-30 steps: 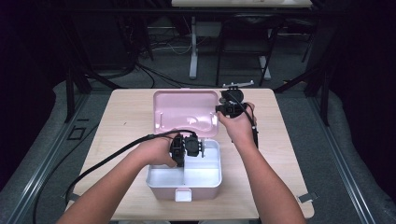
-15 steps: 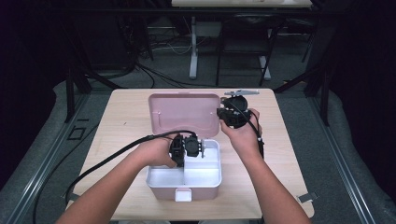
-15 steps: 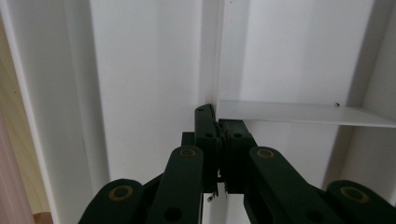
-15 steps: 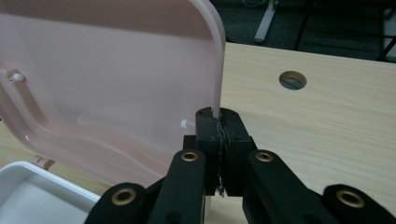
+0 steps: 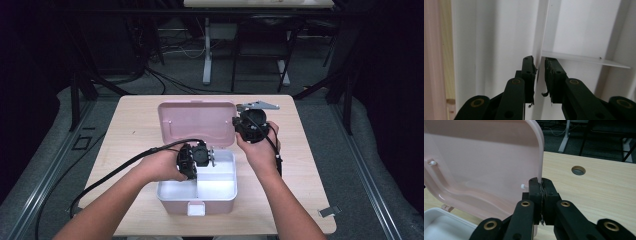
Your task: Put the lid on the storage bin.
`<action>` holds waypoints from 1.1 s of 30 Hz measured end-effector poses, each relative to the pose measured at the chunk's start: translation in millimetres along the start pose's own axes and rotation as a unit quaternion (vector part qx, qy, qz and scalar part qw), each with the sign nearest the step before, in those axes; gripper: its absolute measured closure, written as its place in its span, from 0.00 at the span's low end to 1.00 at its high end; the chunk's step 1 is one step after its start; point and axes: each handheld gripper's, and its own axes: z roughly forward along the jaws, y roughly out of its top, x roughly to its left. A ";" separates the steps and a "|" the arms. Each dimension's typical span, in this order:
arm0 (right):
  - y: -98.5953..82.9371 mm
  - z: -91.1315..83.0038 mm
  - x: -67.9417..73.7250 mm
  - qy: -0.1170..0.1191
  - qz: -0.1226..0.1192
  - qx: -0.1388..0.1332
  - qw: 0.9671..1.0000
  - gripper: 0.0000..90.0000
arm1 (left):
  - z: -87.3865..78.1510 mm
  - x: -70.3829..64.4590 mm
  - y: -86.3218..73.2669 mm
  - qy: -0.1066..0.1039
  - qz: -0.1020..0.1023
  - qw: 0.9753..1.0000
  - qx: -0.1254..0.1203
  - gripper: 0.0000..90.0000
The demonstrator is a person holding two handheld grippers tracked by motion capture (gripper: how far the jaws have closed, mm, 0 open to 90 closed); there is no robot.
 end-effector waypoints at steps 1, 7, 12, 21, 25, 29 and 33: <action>-0.3 0.3 0.8 -0.007 0.000 -0.003 1.000 0.98 | -3.8 -0.5 -3.1 0.005 -0.006 1.000 -0.001 0.85; -1.8 -0.7 2.0 -0.009 -0.003 -0.008 1.000 0.98 | -24.0 -1.3 -25.0 0.014 -0.042 0.998 -0.055 0.80; -2.4 -1.9 2.8 -0.009 -0.004 -0.010 1.000 0.98 | -29.8 5.0 -51.5 0.046 -0.110 0.987 -0.105 0.78; -4.3 -2.5 3.5 -0.012 -0.006 -0.018 1.000 0.98 | -46.4 18.0 -87.0 0.087 -0.202 0.955 -0.197 0.78; -4.6 -2.6 3.9 -0.012 -0.007 -0.019 1.000 0.98 | -55.3 22.3 -98.6 0.111 -0.234 0.938 -0.228 0.77; -4.8 -3.4 4.3 -0.013 -0.008 -0.016 1.000 0.98 | -59.7 27.0 -106.2 0.126 -0.257 0.927 -0.243 0.76; -6.0 -4.2 4.3 -0.012 -0.009 -0.019 1.000 0.98 | -63.5 31.5 -112.5 0.146 -0.275 0.916 -0.252 0.76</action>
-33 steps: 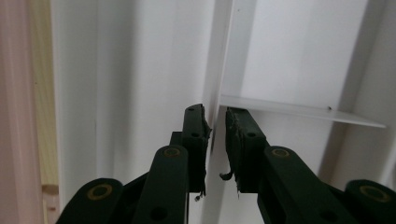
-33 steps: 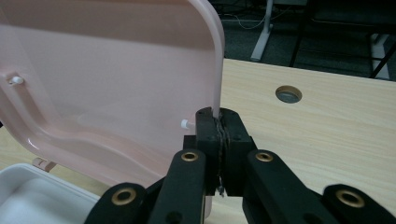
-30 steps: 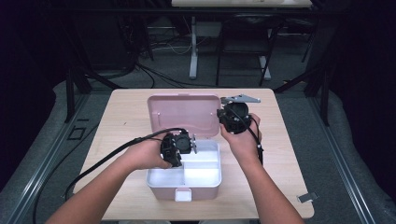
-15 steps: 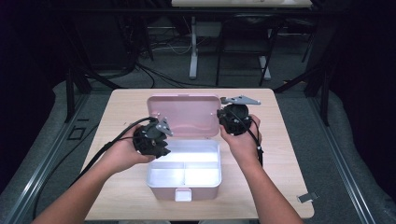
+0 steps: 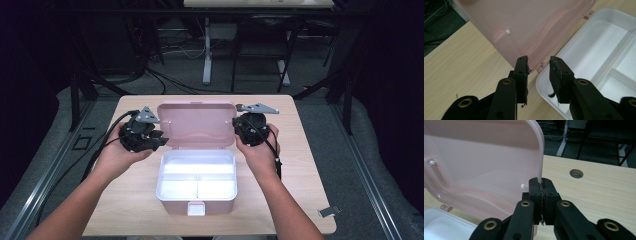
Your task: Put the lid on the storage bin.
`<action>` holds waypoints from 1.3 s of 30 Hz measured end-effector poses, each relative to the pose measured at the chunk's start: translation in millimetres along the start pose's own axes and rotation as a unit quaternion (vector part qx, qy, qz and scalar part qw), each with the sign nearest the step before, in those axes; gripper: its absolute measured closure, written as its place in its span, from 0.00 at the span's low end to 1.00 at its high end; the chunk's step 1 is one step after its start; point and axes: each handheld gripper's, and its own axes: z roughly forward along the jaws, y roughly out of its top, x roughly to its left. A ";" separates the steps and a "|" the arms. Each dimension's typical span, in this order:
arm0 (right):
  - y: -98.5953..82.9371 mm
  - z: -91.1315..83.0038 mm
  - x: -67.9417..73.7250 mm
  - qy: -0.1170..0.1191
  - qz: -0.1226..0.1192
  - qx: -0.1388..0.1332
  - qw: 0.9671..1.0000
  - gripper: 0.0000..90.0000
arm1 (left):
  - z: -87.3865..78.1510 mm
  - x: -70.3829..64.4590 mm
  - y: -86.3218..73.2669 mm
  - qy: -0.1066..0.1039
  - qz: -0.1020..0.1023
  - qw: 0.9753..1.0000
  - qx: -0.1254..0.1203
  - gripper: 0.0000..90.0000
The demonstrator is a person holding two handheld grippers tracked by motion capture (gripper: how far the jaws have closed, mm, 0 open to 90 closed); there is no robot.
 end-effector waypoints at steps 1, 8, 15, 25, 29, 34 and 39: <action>-0.2 -0.1 -0.1 0.000 -0.001 0.000 1.000 0.98 | -1.5 2.1 0.0 0.007 -0.005 1.000 -0.002 0.75; -1.2 -0.6 0.2 0.000 -0.002 -0.006 1.000 0.98 | -9.5 16.4 2.1 0.050 -0.039 0.997 -0.039 0.73; -2.0 -2.4 0.1 0.007 -0.003 -0.005 1.000 0.98 | -5.9 20.9 7.9 0.064 -0.056 0.994 -0.063 0.72; -3.0 -3.5 0.4 0.005 -0.003 -0.008 1.000 0.98 | -2.4 22.0 19.2 0.094 -0.063 0.989 -0.096 0.75; -3.4 -4.0 0.2 0.004 -0.004 -0.009 1.000 0.98 | -2.9 22.1 23.1 0.090 -0.064 0.988 -0.104 0.82; -4.2 -4.3 -0.2 0.008 -0.006 -0.012 1.000 0.98 | -2.9 21.3 24.4 0.099 -0.059 0.987 -0.111 0.89; -3.9 -3.2 -2.6 0.020 0.000 -0.017 1.000 0.96 | -3.2 22.1 24.6 0.097 -0.058 0.987 -0.112 0.90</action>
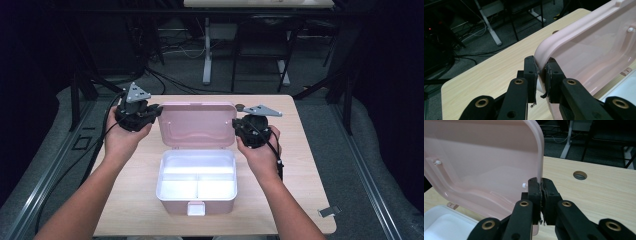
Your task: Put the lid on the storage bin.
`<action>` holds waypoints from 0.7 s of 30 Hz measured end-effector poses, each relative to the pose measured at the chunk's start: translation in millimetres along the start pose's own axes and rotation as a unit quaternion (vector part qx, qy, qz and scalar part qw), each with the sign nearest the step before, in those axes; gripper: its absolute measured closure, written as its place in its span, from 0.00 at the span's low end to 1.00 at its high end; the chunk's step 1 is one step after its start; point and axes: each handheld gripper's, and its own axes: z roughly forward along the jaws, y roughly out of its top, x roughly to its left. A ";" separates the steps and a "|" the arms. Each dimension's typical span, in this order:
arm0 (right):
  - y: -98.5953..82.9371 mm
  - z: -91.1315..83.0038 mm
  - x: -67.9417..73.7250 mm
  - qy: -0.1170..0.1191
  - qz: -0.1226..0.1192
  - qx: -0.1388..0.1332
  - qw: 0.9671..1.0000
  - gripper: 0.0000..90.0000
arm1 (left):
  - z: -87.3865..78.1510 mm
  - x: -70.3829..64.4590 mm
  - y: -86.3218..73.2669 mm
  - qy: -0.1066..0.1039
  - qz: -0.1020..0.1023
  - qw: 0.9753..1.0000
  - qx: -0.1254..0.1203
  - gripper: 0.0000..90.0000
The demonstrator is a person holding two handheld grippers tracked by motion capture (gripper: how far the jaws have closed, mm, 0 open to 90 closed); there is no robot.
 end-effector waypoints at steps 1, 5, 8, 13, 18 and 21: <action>1.7 -1.1 -0.4 0.003 -0.005 0.003 1.000 0.94 | -0.3 -0.1 0.2 0.001 0.002 1.000 0.001 0.90; 7.7 -2.8 0.4 0.001 -0.007 -0.002 1.000 0.93 | -0.7 0.3 0.8 -0.002 0.000 1.000 -0.001 0.91; 16.6 -5.1 0.6 0.002 -0.009 -0.008 1.000 0.92 | -1.0 -0.5 1.6 -0.003 0.007 1.000 0.000 0.91; 28.2 -8.8 0.7 -0.001 -0.010 -0.011 1.000 0.91 | -0.5 -2.1 1.5 -0.002 0.008 1.000 -0.006 0.91; 28.5 -12.3 1.2 0.004 -0.013 -0.025 1.000 0.88 | -2.0 -2.4 0.5 -0.003 0.012 1.000 -0.008 0.91; 29.9 -16.9 2.8 0.006 -0.016 -0.029 0.999 0.88 | -3.0 -2.7 -0.7 -0.003 0.011 1.000 -0.011 0.91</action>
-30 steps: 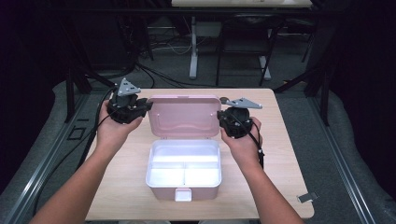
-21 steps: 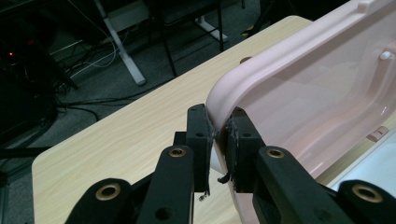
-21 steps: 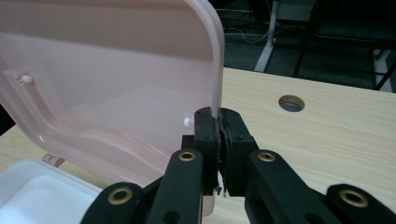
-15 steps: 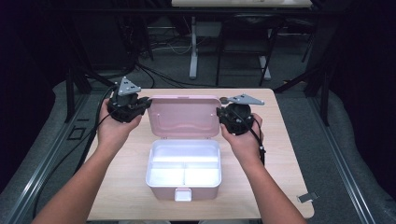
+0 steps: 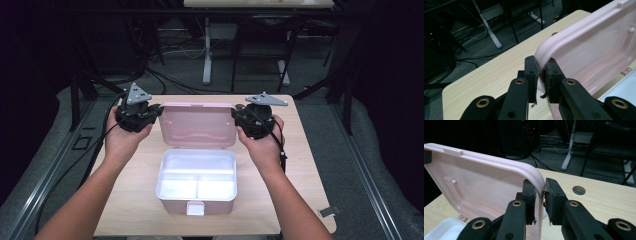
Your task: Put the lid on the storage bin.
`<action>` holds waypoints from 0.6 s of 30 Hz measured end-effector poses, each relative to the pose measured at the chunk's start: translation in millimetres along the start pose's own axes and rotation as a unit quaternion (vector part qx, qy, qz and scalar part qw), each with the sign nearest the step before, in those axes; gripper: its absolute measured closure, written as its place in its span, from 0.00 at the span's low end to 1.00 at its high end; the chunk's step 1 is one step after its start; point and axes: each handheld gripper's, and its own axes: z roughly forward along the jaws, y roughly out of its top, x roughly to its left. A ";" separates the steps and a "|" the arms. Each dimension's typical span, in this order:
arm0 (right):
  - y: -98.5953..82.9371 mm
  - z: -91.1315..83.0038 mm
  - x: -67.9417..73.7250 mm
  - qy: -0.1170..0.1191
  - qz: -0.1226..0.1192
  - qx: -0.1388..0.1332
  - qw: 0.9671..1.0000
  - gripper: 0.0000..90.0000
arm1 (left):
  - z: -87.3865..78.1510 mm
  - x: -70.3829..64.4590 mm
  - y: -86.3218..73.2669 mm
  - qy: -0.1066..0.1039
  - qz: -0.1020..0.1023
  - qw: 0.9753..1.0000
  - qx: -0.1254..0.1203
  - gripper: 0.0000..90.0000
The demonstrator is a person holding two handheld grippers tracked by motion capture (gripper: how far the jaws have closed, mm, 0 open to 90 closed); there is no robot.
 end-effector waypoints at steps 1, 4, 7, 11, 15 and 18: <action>0.0 -0.9 0.7 -0.002 -0.003 -0.001 1.000 0.88 | -0.7 -0.4 -0.6 0.000 0.000 1.000 -0.001 0.91; -0.4 -2.8 1.3 -0.001 -0.004 -0.003 1.000 0.88 | -3.0 -1.4 -1.7 -0.001 0.001 1.000 -0.004 0.90; -1.0 -4.8 1.7 0.001 -0.004 -0.004 1.000 0.88 | -5.5 -2.1 -2.7 -0.005 0.002 1.000 -0.005 0.90; -2.2 -9.1 3.0 0.007 -0.007 -0.004 1.000 0.86 | -9.5 -1.6 -5.2 -0.017 -0.001 1.000 -0.010 0.89; -4.3 -13.1 4.8 0.006 -0.011 -0.009 1.000 0.85 | -14.2 -2.6 -6.7 -0.026 0.001 1.000 -0.012 0.88; -5.8 -16.0 5.7 0.009 -0.012 -0.011 1.000 0.85 | -17.3 -4.2 -7.3 -0.026 0.003 1.000 -0.011 0.87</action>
